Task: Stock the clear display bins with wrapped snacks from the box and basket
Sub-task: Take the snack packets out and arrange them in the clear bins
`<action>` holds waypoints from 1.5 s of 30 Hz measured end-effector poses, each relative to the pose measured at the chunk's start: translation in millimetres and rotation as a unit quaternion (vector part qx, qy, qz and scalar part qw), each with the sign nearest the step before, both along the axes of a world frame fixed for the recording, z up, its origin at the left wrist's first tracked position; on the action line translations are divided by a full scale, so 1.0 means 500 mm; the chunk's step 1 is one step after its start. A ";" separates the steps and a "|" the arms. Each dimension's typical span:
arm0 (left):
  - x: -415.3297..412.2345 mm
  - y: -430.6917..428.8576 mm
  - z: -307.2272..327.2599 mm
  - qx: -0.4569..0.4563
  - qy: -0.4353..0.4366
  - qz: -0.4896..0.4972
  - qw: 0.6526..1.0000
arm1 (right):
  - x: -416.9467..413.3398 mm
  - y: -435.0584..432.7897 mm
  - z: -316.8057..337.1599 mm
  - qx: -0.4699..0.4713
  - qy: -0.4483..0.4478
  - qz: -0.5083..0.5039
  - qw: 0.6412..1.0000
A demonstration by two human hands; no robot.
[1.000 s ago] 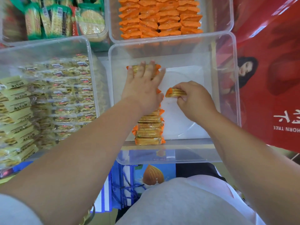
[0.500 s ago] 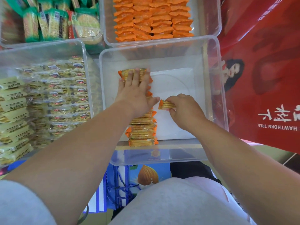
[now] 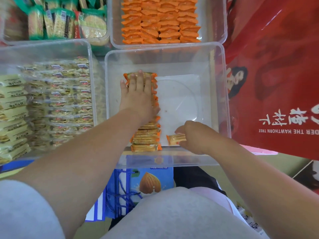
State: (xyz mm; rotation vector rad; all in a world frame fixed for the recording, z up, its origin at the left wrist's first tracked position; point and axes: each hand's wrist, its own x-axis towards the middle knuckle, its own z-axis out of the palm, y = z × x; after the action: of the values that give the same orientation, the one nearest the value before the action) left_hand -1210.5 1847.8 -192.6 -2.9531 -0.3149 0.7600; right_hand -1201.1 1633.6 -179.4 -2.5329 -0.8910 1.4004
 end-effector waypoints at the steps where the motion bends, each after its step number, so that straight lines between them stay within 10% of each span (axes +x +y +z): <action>1: -0.012 -0.009 0.011 -0.012 -0.019 -0.017 1.000 | -0.006 -0.002 0.002 -0.008 0.029 0.010 0.999; 21: -0.166 -0.037 0.056 -0.023 0.165 -0.123 0.978 | -0.027 0.022 -0.015 -0.007 0.110 0.057 0.992; 34: -0.458 0.046 0.244 -0.173 -0.309 0.078 0.932 | -0.116 0.094 0.097 0.114 -0.099 -0.013 0.988; 40: -0.659 0.193 0.221 -0.188 -0.302 0.186 0.916 | -0.263 0.202 0.149 0.226 -0.172 -0.103 0.953; 45: -0.769 0.339 0.204 -0.162 -0.124 0.253 0.946 | -0.417 0.296 0.175 0.324 -0.199 -0.121 0.917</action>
State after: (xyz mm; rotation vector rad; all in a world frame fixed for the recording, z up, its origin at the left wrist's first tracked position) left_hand -1594.8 2017.4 -90.4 -3.3206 -1.1013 0.5081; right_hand -1409.8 1781.3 -92.0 -2.2994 -0.8653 0.4066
